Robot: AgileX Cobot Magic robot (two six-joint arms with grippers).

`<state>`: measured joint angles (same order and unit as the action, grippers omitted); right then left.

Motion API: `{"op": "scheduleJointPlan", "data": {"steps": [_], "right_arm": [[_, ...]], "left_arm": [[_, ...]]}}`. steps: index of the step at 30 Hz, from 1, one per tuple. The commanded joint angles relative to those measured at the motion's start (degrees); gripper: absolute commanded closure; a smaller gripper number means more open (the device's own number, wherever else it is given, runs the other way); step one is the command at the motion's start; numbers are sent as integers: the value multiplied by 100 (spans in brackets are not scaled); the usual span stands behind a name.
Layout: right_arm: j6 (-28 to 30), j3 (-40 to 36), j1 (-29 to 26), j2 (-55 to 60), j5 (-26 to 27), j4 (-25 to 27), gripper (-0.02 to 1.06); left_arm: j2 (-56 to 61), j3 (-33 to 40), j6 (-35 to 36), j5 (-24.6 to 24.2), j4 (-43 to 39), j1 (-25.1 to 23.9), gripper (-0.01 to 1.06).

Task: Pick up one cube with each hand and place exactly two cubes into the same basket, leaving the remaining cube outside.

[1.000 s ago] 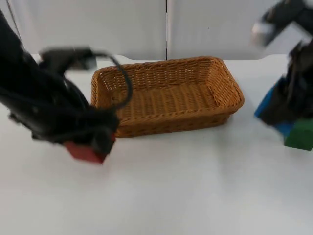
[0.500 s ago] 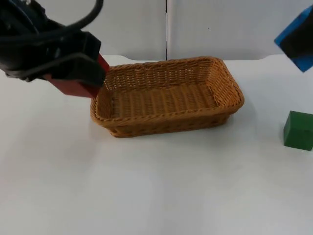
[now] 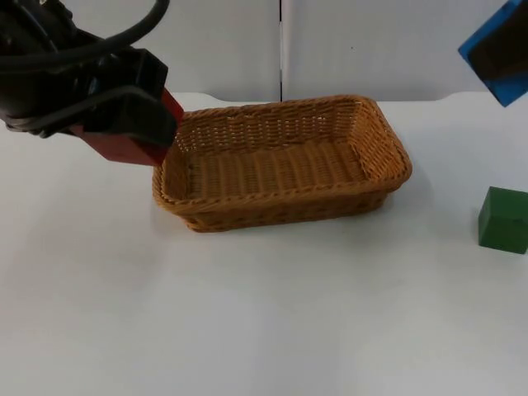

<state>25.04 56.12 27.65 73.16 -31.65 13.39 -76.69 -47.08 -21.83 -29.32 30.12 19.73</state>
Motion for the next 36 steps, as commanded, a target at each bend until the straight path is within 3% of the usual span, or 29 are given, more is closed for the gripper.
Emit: {"op": "scheduleJointPlan", "data": {"steps": [1, 9, 18, 36], "right_arm": [[-16, 37, 38, -41, 219, 49, 105], [-231, 61, 24, 236, 437, 61, 105], [-371, 605, 24, 1042, 447, 61, 105], [-643, 2699, -200, 3298, -185, 25, 105]], "left_arm": [[57, -12, 52, 103, 76, 35, 105], [17, -37, -42, 371, 65, 35, 105], [-523, -508, -192, 393, 60, 35, 105], [-2092, -1807, -617, 407, 48, 35, 105]]}}
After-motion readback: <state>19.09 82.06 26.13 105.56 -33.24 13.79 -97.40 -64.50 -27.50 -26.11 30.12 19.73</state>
